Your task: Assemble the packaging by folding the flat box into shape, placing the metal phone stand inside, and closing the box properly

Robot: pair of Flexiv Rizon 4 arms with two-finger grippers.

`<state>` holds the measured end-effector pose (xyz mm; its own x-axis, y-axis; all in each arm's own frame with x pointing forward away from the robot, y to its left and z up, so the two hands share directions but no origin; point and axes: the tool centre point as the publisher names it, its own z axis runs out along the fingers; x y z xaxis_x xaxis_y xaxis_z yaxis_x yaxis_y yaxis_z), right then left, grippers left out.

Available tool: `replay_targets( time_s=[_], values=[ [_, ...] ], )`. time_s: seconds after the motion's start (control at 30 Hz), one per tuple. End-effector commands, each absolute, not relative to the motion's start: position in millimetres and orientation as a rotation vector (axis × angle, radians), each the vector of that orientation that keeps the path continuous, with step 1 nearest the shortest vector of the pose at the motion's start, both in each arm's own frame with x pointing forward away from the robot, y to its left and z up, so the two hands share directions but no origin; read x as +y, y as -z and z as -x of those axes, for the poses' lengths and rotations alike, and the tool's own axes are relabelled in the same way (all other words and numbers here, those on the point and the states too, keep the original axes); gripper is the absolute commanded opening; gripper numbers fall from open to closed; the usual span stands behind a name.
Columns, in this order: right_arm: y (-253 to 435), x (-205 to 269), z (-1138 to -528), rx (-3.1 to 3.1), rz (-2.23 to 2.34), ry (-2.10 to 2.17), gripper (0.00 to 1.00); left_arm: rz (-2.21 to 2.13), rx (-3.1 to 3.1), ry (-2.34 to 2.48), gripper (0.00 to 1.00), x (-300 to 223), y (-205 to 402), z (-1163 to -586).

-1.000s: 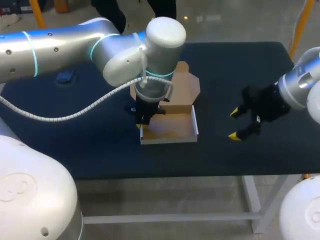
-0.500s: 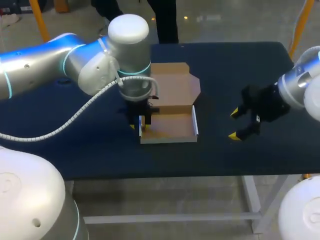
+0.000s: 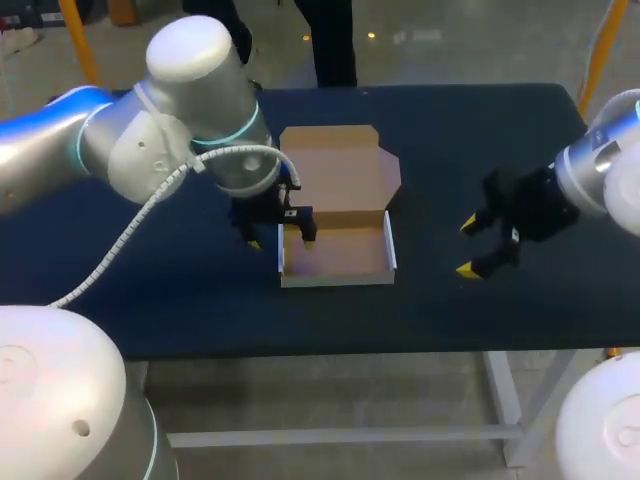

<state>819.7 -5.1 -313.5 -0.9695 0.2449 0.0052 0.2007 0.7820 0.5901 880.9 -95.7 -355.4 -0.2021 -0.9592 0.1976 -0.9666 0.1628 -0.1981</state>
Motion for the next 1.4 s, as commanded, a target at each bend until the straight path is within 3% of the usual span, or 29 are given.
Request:
replay_targets(
  time_s=[0.03,0.37,1.4],
  values=[
    [312.5,-8.1,-821.2,2.897,-0.371,-0.967,1.0,-1.83,-2.36,-0.647,1.0,-76.1,326.5,-854.1],
    [308.5,-11.6,-820.0,2.877,-0.458,-0.987,1.0,-1.616,-2.409,-0.763,1.0,-60.2,281.4,-815.6],
    [271.9,-69.4,-797.7,2.679,-1.304,-0.688,1.0,-1.881,-2.272,-0.512,1.0,3.7,194.2,-745.6]
  ],
)
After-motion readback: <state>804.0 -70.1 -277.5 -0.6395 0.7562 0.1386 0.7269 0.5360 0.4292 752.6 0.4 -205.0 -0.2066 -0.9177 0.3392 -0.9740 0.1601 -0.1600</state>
